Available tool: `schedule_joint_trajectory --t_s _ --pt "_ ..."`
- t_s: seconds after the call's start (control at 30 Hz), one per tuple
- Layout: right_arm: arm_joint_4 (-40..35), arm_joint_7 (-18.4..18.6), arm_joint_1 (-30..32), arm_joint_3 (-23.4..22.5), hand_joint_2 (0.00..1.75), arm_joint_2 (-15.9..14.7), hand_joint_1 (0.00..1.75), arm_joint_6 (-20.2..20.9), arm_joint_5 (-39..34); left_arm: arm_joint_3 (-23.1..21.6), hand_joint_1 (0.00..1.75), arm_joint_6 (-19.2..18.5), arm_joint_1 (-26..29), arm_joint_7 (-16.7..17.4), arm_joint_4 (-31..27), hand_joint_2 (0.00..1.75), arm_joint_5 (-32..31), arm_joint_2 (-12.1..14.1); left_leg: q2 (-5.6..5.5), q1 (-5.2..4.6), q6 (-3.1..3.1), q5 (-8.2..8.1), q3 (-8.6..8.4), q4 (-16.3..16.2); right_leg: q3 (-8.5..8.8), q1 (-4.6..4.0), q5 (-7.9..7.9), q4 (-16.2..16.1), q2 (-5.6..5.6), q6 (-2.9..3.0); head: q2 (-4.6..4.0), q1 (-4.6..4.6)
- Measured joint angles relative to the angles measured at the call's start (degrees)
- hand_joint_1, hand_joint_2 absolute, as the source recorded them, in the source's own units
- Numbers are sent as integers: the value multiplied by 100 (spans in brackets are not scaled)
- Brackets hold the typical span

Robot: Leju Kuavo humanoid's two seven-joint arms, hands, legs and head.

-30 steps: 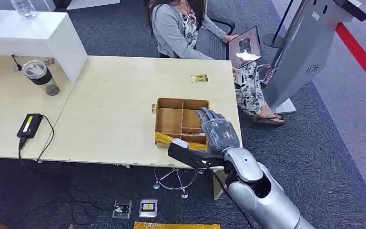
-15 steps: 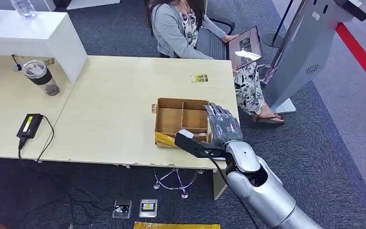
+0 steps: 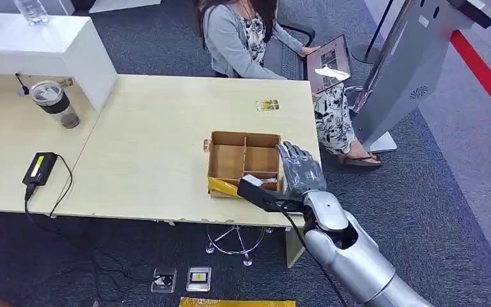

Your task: Pass the card to the sensor for recognition and then transmit it.

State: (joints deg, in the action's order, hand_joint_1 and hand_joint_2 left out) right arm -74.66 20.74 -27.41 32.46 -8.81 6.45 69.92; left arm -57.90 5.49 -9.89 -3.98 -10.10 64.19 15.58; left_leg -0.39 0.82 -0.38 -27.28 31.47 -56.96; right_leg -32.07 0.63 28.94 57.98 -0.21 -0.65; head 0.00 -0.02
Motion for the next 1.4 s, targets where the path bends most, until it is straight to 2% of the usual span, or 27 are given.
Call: schedule_joint_trajectory --t_s 0.43,1.4 --pt "247 -111 -89 33 175 31 0 -230 68 -2 0 -13 0 0 0 0 -13 0 0 0 0 0 0 0 0 0 0 0 0 0 0 2" --pt "450 -168 -155 214 175 33 0 -306 -111 -5 0 -11 1 2 0 0 -66 0 0 0 0 0 0 0 -1 0 0 0 1 0 0 0"
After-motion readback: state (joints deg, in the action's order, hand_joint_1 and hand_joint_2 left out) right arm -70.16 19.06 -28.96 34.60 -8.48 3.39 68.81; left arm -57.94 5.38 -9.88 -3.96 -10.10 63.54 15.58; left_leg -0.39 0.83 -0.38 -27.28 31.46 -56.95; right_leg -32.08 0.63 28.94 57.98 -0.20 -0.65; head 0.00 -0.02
